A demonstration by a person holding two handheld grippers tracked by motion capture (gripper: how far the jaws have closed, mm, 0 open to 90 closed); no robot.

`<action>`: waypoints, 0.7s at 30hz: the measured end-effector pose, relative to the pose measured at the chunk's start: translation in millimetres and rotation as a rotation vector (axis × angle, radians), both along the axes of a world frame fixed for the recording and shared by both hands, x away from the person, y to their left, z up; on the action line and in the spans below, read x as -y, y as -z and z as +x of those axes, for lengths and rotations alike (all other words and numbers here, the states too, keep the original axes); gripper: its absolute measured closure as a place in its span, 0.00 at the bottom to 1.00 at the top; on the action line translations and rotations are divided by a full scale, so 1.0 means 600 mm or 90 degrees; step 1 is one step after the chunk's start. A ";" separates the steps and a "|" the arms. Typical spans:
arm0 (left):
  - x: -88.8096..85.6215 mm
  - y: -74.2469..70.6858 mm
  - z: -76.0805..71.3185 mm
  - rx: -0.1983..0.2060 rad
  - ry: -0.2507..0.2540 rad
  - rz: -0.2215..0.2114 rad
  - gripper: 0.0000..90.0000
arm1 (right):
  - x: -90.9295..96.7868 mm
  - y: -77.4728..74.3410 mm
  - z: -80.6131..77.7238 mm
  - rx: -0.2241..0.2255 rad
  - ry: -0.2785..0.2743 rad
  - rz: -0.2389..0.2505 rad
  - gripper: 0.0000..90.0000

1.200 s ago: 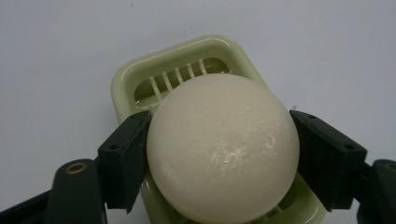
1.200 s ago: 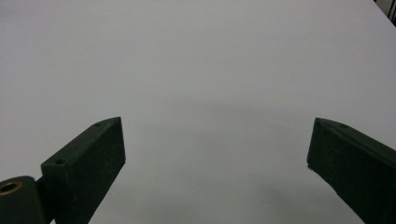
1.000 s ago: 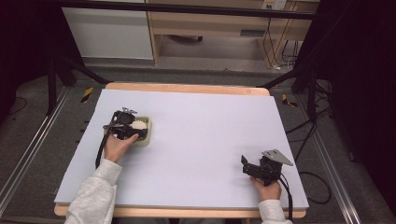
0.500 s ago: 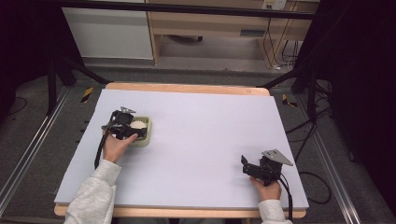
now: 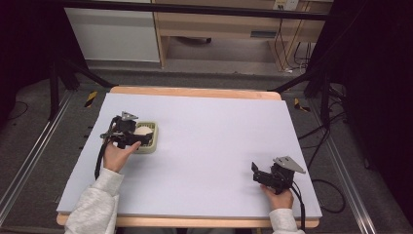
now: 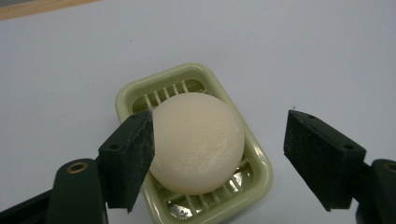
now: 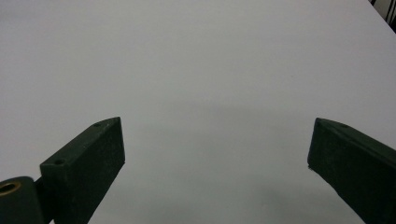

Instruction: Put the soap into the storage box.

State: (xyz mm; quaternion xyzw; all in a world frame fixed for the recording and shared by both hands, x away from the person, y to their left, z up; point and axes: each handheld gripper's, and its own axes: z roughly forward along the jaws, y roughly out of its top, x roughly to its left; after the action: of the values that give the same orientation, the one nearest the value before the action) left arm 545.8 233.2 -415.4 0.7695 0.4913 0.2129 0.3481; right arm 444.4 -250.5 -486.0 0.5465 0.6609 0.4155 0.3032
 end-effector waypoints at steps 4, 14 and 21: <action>-0.008 -0.005 -0.023 0.020 0.009 -0.004 0.29 | 0.000 0.000 0.000 -0.002 -0.001 0.002 0.05; -0.023 0.015 -0.070 0.042 0.016 -0.018 0.30 | 0.000 0.000 -0.001 0.000 0.000 0.002 0.05; -0.048 0.035 -0.100 0.041 -0.005 -0.033 0.29 | 0.000 0.000 -0.001 0.002 -0.001 0.001 0.05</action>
State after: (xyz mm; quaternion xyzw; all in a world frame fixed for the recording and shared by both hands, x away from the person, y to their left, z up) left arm 486.1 261.8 -436.4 0.7508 0.4886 0.2261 0.3827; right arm 443.6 -250.2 -485.7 0.5453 0.6606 0.4172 0.3036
